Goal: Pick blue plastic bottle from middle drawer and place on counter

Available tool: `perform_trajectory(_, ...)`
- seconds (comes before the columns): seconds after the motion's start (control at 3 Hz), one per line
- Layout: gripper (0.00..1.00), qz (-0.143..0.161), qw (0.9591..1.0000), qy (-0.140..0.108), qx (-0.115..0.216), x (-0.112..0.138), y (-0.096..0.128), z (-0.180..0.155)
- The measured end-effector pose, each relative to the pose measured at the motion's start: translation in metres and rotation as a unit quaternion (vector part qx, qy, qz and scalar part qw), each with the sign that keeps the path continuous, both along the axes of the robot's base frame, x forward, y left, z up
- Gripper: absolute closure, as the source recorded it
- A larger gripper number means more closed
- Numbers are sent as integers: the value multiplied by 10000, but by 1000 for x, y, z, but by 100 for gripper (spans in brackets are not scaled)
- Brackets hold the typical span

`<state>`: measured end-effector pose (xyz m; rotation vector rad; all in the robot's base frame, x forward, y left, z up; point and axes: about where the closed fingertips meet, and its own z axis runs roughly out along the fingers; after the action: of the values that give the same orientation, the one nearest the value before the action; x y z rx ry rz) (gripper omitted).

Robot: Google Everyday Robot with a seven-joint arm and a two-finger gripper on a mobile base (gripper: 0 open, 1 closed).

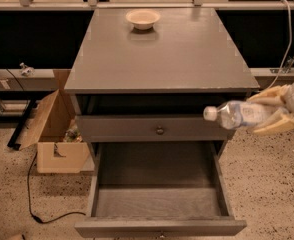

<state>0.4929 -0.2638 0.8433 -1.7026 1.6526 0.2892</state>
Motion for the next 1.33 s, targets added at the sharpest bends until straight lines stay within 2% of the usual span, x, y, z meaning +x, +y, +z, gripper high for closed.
perform_trajectory(0.33,100,-14,9999,-148,15,6,-2,15)
perform_trajectory(0.67,100,-5,9999,-131,15,5,-1,13)
perform_trajectory(1.0,100,3,9996,-268,7,34,17,36)
perform_trajectory(1.33,100,-145,9987,-498,14,77,40,61)
